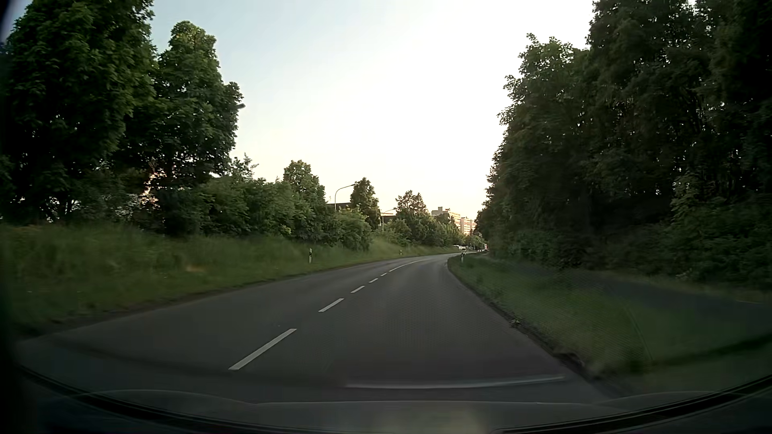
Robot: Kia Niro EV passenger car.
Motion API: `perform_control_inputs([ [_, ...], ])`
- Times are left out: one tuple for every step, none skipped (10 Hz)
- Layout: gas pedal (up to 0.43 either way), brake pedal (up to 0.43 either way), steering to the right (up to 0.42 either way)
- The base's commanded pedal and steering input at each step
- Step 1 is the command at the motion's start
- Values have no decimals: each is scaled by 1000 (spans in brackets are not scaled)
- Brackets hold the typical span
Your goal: Follow the waypoints while adhering to traffic rules and regulations
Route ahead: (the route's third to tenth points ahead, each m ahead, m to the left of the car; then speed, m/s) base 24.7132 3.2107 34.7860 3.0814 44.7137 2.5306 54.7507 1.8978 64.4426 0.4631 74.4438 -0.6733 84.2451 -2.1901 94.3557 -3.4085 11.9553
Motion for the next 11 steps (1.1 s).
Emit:
perform_control_inputs([
  [39,24,3],
  [39,30,3],
  [39,30,3],
  [39,24,3],
  [39,30,3],
  [39,30,3],
  [39,30,3],
  [39,30,3],
  [39,30,4],
  [39,30,4],
  [39,30,5],
])
